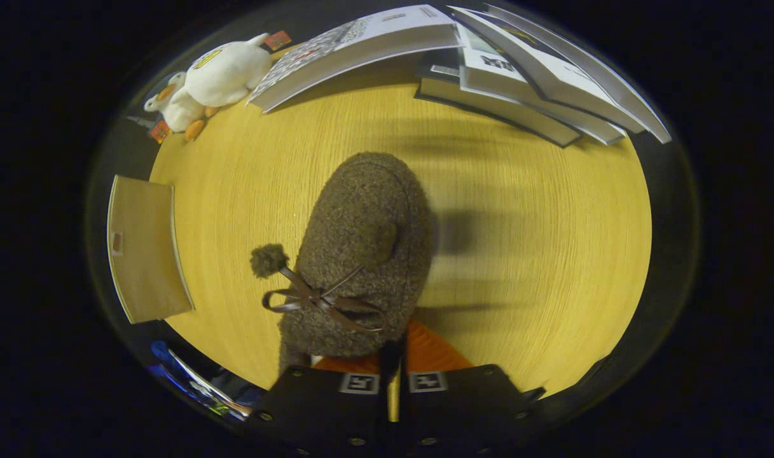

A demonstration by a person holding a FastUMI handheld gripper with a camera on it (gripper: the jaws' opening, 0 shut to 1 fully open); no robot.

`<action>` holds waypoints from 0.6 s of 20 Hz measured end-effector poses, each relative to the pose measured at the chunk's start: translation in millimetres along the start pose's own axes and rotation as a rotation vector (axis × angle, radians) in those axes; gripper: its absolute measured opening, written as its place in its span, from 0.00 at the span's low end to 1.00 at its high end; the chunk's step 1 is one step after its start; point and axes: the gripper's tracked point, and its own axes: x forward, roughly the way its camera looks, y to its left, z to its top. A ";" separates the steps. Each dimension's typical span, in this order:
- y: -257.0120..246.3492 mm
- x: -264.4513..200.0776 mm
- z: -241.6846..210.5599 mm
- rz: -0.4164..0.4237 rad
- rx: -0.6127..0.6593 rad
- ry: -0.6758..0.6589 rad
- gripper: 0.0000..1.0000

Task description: Open the storage box then place both shoes into the box .Put the left shoe in first, then the right shoe, with the right side of both shoes facing outward in a uniform manner.

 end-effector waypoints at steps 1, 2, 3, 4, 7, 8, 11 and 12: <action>-2.6 -8.7 4.2 -0.003 -0.003 -0.002 0.02; -0.8 -10.4 3.9 0.003 0.004 -0.007 0.02; 1.6 -13.0 3.8 0.015 0.011 -0.010 0.02; 6.1 -18.6 4.0 0.033 0.013 -0.014 0.02; 22.1 -46.1 2.9 0.076 -0.028 -0.030 0.02; 27.9 -58.0 3.1 0.084 -0.055 -0.042 0.02; 55.8 -95.9 10.8 0.110 -0.128 -0.082 0.02; 68.0 -108.8 14.1 0.124 -0.157 -0.095 0.02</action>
